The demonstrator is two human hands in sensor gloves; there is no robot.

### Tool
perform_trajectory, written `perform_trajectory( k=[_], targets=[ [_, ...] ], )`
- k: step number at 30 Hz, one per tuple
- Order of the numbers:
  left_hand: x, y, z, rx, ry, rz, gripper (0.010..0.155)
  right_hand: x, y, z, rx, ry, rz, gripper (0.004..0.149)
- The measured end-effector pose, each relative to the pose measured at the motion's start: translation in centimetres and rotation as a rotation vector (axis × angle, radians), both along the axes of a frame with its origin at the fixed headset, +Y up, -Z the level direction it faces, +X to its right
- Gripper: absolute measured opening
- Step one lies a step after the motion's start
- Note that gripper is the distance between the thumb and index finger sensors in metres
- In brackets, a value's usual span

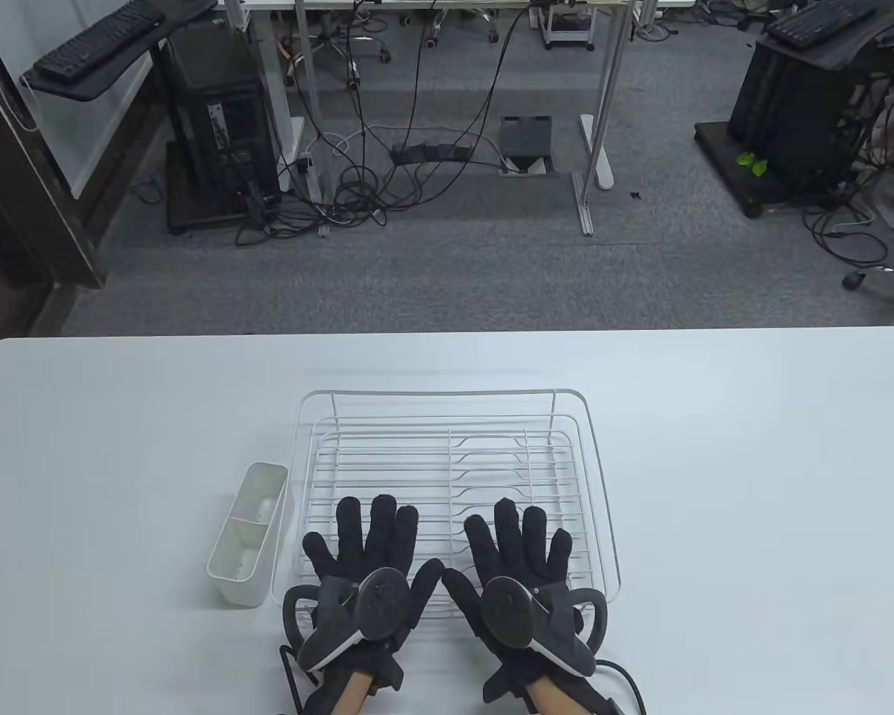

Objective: Hang the cutlery bin on dish rack (Opening facing upward)

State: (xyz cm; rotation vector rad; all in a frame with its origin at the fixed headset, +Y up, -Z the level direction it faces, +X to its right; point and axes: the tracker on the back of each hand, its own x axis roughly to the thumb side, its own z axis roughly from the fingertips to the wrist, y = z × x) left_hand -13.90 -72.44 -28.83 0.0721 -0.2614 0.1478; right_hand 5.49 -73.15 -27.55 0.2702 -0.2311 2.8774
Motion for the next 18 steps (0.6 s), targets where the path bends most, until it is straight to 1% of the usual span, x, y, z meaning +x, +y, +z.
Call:
perform_trajectory(
  k=[18],
  targets=[
    [0.02,-0.01,0.07,0.010,0.004,0.000,0.077,0.03,0.01,0.03,0.002,0.001,-0.002,0.075]
  ],
)
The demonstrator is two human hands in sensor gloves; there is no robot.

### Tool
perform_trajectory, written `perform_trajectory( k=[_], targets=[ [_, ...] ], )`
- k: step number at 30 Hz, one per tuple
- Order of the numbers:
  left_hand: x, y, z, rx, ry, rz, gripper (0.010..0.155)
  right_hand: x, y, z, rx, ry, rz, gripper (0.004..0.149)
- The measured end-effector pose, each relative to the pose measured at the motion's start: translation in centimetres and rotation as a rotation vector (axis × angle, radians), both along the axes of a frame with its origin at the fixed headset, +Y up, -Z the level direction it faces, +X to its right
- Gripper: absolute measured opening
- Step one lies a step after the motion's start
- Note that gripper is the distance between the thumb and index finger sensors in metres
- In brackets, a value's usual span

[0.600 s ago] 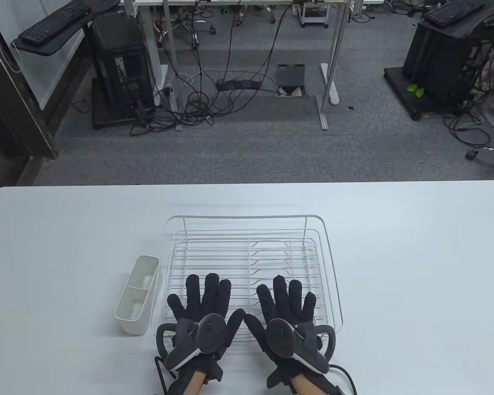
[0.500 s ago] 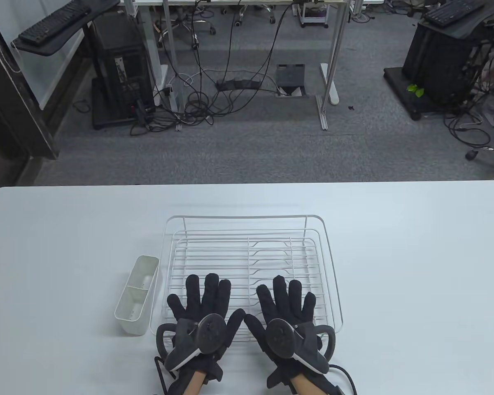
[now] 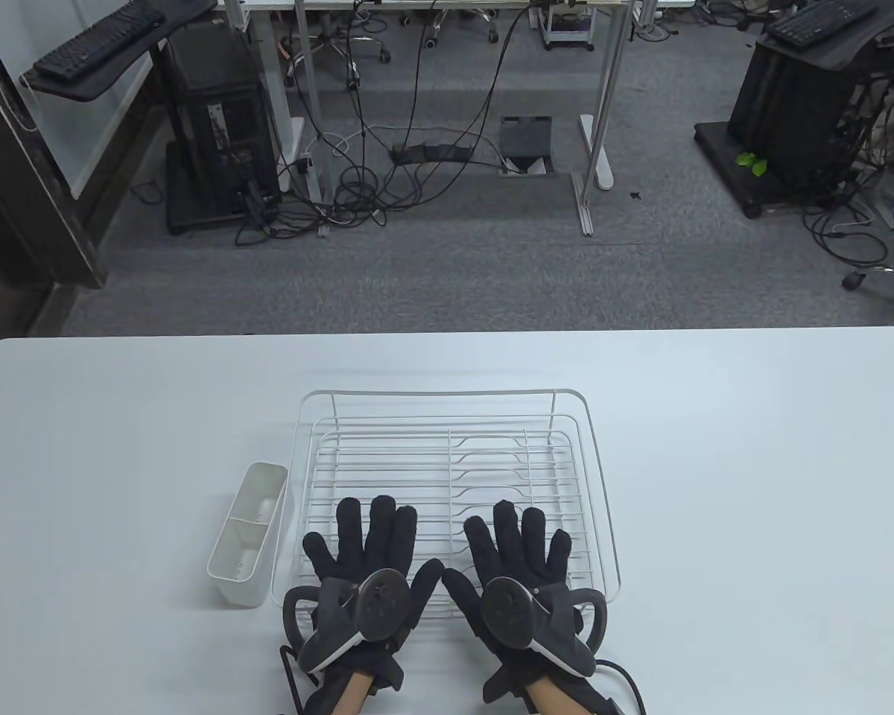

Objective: Hang the cutlery bin on dish rack (Opening facing upward)

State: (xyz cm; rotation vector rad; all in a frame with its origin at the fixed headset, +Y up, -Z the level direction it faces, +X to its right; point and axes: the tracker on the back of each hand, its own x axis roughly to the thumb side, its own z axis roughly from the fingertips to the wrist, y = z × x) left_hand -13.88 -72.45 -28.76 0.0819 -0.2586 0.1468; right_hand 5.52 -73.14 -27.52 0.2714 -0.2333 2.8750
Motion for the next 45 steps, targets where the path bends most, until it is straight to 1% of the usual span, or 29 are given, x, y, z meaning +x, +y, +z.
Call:
perform_trajectory(
  k=[24,27,33,35,39,41,43,45],
  targets=[
    [0.0,0.0,0.1,0.026,-0.004,0.000,0.078,0.0,0.0,0.0,0.000,0.002,0.000,0.074],
    [0.0,-0.1,0.2,0.061,-0.011,-0.003,0.078,0.0,0.0,0.0,0.001,0.000,0.002,0.074],
    [0.0,-0.1,0.3,0.061,-0.011,0.000,0.078,0.0,0.0,0.0,0.000,0.001,0.002,0.074],
    [-0.1,-0.1,0.3,0.074,-0.021,0.020,0.078,0.0,0.0,0.0,0.000,0.001,0.002,0.074],
    [-0.8,0.5,0.4,0.077,-0.036,0.134,0.076,0.0,0.0,0.0,0.000,0.000,0.004,0.074],
    [-1.2,1.0,0.6,0.110,-0.034,0.175,0.076,0.0,0.0,0.0,0.000,0.000,0.004,0.074],
    [-2.1,1.6,0.7,0.186,-0.035,0.193,0.074,0.0,0.0,0.0,0.000,0.000,0.004,0.074],
    [-3.1,2.1,0.8,0.236,-0.018,0.222,0.073,0.0,0.0,0.0,0.001,-0.001,0.004,0.074]
  ],
)
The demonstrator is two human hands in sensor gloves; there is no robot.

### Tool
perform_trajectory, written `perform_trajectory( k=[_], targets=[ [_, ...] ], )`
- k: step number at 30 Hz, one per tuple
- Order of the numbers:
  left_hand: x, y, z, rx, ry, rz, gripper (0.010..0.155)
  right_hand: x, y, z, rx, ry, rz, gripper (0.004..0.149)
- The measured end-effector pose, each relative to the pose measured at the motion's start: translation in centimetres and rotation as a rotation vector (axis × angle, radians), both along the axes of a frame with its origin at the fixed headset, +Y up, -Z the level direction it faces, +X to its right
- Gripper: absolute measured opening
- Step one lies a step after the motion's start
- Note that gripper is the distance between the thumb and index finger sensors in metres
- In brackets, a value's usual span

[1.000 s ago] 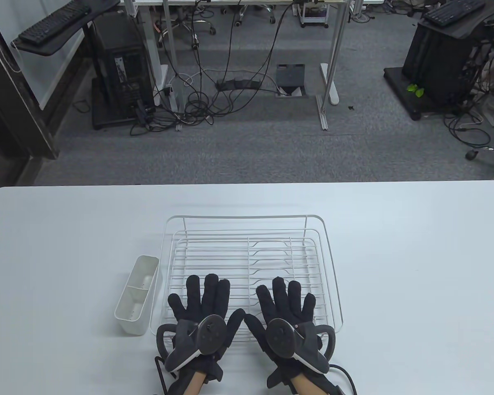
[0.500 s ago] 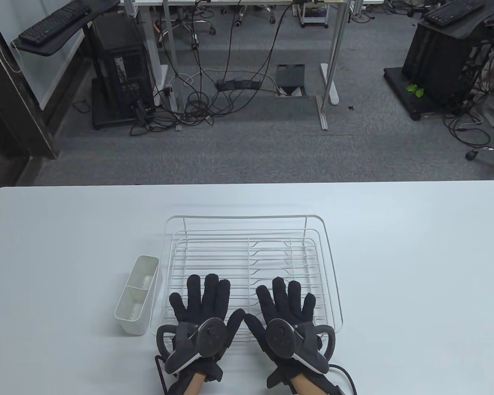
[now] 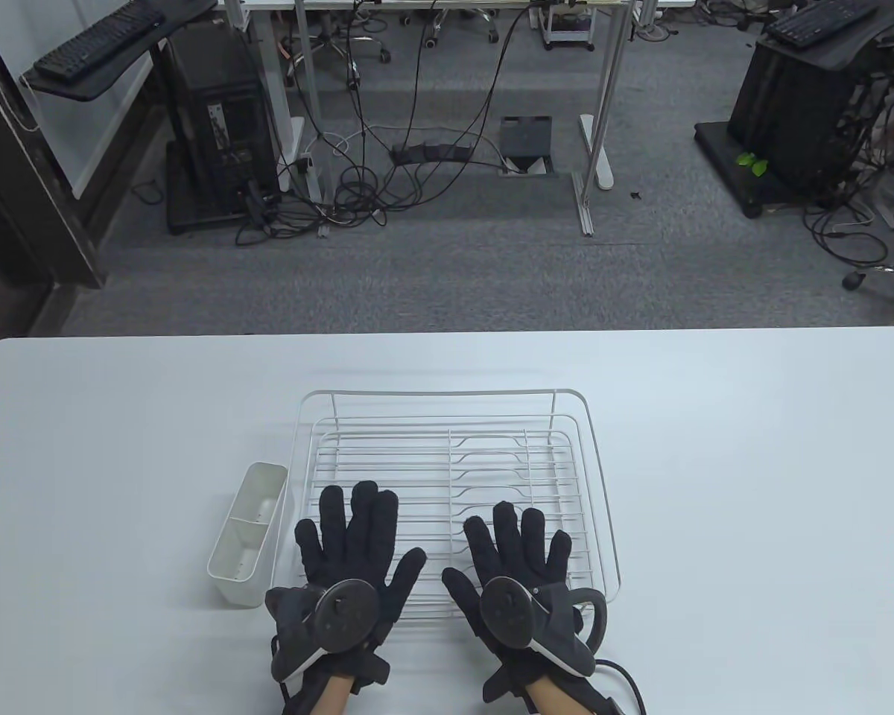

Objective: Hang the cutlery bin on dish rack (Opening facing upward)

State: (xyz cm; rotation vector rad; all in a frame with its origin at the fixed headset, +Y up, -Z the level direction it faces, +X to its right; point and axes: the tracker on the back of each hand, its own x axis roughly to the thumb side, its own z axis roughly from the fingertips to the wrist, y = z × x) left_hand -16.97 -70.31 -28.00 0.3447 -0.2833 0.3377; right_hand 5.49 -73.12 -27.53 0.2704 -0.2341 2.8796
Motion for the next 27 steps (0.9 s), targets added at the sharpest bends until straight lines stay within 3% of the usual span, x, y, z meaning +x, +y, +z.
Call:
perform_trajectory(
  k=[10,19,27],
  targets=[
    [-6.0,0.6,0.1,0.050,0.182,0.250,0.073,0.0,0.0,0.0,0.001,-0.002,0.002,0.075],
    [-11.9,-1.0,-0.1,-0.018,0.366,0.497,0.072,0.0,0.0,0.0,0.002,-0.003,0.003,0.075],
    [-14.6,-3.2,-0.5,-0.117,0.446,0.640,0.071,0.0,0.0,0.0,0.001,-0.003,0.003,0.075]
  ],
)
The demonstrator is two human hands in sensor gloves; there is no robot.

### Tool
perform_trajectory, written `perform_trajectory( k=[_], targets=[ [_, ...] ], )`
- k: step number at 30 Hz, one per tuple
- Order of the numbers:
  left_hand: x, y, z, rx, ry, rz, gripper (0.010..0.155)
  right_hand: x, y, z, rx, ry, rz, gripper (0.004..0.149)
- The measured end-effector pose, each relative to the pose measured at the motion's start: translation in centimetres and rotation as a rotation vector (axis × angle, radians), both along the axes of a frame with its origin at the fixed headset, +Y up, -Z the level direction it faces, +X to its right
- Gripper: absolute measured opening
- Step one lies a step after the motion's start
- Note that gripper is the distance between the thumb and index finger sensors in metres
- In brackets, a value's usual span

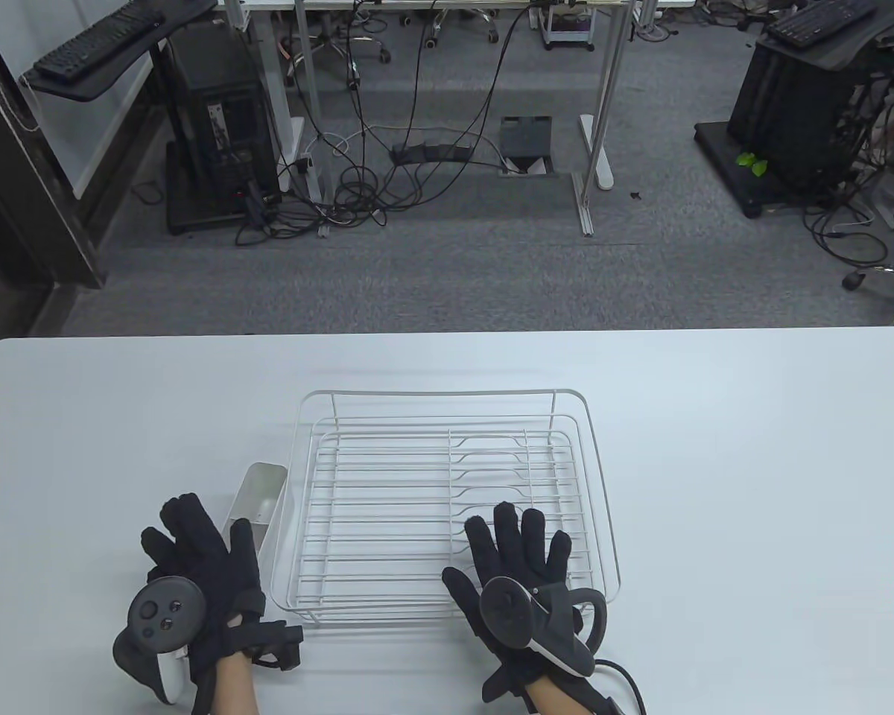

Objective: Hang the cutlery bin on dish rack (Opening facing upward)

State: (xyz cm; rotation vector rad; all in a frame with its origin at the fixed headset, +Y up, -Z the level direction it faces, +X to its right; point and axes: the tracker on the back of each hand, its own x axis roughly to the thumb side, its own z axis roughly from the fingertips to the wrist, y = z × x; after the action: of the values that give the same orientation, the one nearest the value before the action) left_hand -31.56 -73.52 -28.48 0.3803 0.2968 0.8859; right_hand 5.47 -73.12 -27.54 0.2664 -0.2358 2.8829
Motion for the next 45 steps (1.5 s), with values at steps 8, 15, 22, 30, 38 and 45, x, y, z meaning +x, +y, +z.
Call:
perform_trajectory(
  k=[8,15,22,30,38,45],
  targets=[
    [-0.4,-1.3,-0.4,-0.051,0.011,0.049,0.069,0.0,0.0,0.0,0.001,0.000,0.000,0.075],
    [-0.4,-1.6,-0.6,-0.052,0.018,0.076,0.064,0.0,0.0,0.0,0.001,-0.001,0.001,0.075],
    [-0.4,-1.4,-0.7,-0.079,0.020,0.054,0.061,0.0,0.0,0.0,0.001,-0.002,0.001,0.075],
    [-0.5,-1.3,-0.7,-0.088,0.033,0.055,0.057,0.0,0.0,0.0,0.002,-0.002,0.002,0.075],
    [-0.6,-1.3,-0.8,-0.089,0.052,0.044,0.054,0.0,0.0,0.0,0.002,-0.002,0.002,0.076],
    [-0.5,-1.3,-0.8,-0.055,0.116,0.028,0.052,0.0,0.0,0.0,0.002,-0.002,0.002,0.076]
  ],
)
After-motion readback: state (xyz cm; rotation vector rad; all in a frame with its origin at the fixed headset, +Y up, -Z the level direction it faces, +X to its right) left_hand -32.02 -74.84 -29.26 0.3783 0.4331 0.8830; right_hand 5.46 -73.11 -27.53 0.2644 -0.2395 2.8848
